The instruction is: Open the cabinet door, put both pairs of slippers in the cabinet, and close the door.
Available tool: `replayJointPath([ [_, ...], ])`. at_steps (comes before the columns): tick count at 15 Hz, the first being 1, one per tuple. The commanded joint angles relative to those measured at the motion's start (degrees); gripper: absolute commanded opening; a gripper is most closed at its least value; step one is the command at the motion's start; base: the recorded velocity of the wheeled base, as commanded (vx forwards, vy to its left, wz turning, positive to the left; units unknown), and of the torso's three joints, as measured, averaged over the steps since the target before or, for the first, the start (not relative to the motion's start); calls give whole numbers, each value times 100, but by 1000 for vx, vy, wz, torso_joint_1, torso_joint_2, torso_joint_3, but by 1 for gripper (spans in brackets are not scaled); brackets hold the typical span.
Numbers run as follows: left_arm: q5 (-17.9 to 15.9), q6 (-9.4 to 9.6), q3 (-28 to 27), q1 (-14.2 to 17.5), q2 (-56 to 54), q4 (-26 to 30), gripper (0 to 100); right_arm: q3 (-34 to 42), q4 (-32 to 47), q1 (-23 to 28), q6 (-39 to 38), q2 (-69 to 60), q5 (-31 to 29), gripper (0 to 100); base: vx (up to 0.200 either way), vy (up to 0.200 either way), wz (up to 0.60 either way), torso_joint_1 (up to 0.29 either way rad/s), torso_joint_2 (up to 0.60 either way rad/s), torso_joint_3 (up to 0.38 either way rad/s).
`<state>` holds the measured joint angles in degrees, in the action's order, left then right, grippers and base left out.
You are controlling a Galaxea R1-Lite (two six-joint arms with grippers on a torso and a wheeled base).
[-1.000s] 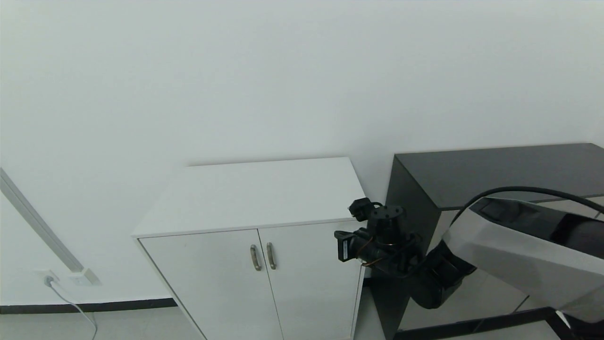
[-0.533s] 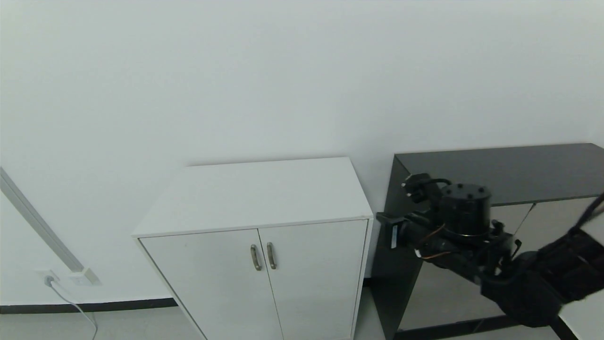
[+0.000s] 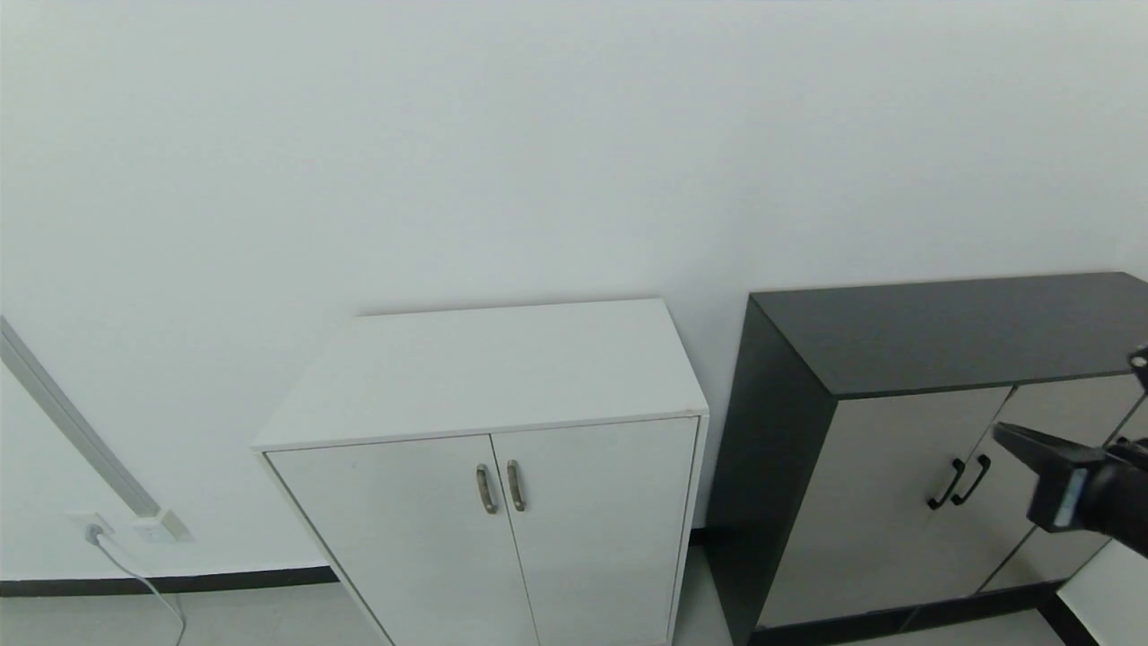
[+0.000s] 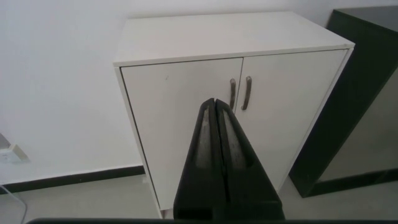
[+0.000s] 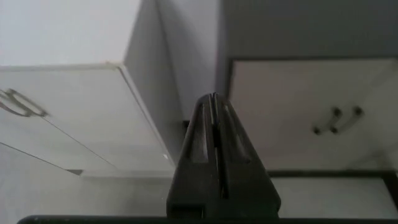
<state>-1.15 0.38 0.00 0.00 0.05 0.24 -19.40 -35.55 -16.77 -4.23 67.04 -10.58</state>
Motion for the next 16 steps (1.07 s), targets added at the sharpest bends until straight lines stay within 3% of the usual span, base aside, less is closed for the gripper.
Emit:
replayJointPath([
  [1,0,-3,0,0,4,2,0,498,1929,377,45,-2696,-40,0,0,0,0,0,0,0],
  [5,0,6,0,0,-5,2,0,568,3871,368,36,-4489,-5,0,0,0,0,0,0,0],
  [7,0,6,0,0,4,2,0,735,4188,368,36,-5034,-5,0,0,0,0,0,0,0],
  [16,0,6,0,0,4,2,0,1386,4232,51,36,-6387,12,0,0,0,0,0,0,0],
])
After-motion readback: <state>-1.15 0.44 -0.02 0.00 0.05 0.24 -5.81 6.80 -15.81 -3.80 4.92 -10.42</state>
